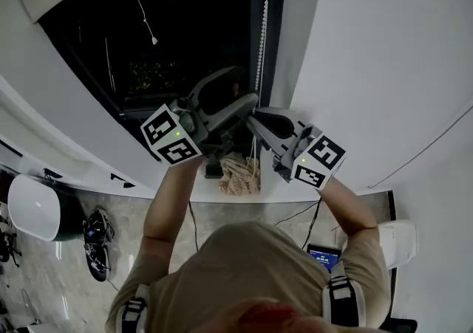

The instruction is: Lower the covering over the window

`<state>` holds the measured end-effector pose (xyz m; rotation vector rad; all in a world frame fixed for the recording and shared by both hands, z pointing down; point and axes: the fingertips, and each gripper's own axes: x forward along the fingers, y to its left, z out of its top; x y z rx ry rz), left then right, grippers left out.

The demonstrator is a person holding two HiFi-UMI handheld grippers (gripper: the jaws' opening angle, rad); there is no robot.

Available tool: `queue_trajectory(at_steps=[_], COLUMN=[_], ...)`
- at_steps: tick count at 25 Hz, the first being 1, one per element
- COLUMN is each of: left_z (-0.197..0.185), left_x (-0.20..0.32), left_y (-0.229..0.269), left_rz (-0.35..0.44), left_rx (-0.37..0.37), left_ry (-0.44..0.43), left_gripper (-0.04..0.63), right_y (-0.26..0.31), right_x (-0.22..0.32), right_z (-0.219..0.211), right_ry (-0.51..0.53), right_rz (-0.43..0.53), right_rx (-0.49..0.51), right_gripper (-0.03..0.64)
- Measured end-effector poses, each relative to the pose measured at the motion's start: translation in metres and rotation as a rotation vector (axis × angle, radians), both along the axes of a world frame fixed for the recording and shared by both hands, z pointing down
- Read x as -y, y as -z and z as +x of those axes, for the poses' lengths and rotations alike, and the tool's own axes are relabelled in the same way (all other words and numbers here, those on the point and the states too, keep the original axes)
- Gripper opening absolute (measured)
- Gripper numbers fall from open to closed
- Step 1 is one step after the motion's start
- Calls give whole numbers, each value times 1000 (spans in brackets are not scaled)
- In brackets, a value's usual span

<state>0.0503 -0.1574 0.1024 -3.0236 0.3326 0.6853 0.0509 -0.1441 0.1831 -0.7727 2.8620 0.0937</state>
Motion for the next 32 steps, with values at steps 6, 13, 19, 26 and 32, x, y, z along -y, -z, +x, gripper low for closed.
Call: queue_trajectory(at_steps=[6, 13, 19, 26, 32], left_z=[23, 5, 7, 2, -22], left_x=[-8, 5, -13, -22, -6], left_y=[8, -21, -48, -64, -5], left_rz=[35, 9, -24, -69, 19], left_rx=[84, 88, 84, 52, -83], left_ry=[2, 64, 28, -16, -17], left_gripper=[26, 23, 23, 23, 148], right_y=[-2, 10, 100, 108, 38], right_x=[-6, -8, 5, 18, 15], right_z=[5, 23, 24, 9, 4], right_ry=[-8, 62, -48, -99, -97], right_rz=[-24, -53, 125, 115, 4], right_rx=[24, 10, 66, 74, -64], right_gripper=[14, 120, 140, 17, 15])
